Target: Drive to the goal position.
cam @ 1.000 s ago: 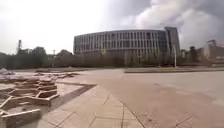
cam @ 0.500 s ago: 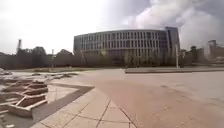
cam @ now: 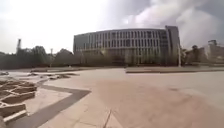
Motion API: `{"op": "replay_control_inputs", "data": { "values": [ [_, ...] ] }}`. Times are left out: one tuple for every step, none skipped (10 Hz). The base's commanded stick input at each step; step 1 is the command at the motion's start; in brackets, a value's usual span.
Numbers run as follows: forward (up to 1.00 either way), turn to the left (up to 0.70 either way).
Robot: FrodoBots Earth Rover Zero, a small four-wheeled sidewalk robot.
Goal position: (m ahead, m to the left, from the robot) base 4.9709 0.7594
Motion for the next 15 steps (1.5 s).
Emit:
{"op": "replay_control_inputs", "data": {
  "values": [
    [1.00, -0.37],
    [1.00, -0.29],
    [1.00, -0.14],
    [1.00, 0.00],
    [1.00, 0.00],
    [1.00, 0.00],
    [1.00, 0.00],
    [1.00, 0.00],
    [1.00, 0.00],
    [1.00, 0.00],
    [1.00, 0.00],
    [1.00, 0.00],
    [1.00, 0.00],
    [1.00, 0.00],
    [1.00, -0.23]
  ]
}}
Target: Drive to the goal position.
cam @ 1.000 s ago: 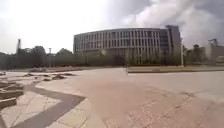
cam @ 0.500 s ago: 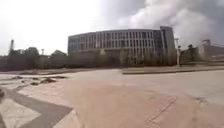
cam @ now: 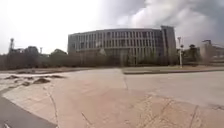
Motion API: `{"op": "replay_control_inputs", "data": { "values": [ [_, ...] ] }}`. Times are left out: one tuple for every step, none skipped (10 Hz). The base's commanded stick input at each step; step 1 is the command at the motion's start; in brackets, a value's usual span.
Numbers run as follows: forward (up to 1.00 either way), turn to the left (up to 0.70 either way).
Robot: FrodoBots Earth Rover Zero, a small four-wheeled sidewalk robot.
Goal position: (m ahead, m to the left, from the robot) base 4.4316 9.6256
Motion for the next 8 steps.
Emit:
{"op": "replay_control_inputs", "data": {
  "values": [
    [1.00, -0.36],
    [1.00, -0.38],
    [1.00, -0.35],
    [1.00, -0.30],
    [1.00, 0.00],
    [1.00, 0.00],
    [1.00, 0.00],
    [1.00, 0.00]
  ]
}}
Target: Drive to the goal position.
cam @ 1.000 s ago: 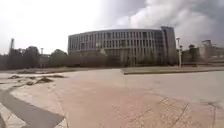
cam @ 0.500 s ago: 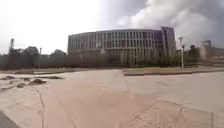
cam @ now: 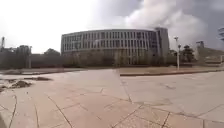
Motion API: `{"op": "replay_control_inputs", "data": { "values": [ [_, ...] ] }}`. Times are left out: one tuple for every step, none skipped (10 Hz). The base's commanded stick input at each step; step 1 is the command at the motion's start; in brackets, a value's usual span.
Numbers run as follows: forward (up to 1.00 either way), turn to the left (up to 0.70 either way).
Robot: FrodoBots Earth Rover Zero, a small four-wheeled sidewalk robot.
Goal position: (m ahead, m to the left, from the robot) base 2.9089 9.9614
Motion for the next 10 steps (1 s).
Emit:
{"op": "replay_control_inputs", "data": {
  "values": [
    [1.00, 0.00],
    [1.00, 0.00],
    [1.00, 0.00],
    [1.00, 0.00],
    [1.00, 0.00],
    [1.00, 0.00],
    [1.00, 0.00],
    [1.00, 0.00],
    [1.00, 0.00],
    [1.00, 0.02]
  ]
}}
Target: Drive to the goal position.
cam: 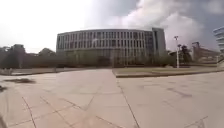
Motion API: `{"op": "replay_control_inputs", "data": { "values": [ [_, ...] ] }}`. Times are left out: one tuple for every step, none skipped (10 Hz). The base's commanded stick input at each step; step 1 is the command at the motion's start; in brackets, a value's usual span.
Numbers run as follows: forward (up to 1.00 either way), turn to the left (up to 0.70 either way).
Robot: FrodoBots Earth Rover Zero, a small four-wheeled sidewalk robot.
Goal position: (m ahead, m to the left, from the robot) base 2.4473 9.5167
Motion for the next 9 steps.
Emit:
{"op": "replay_control_inputs", "data": {
  "values": [
    [1.00, 0.06],
    [1.00, 0.35],
    [1.00, 0.40],
    [1.00, 0.11],
    [1.00, 0.01],
    [1.00, 0.00],
    [1.00, 0.00],
    [1.00, 0.00],
    [1.00, 0.01]
  ]
}}
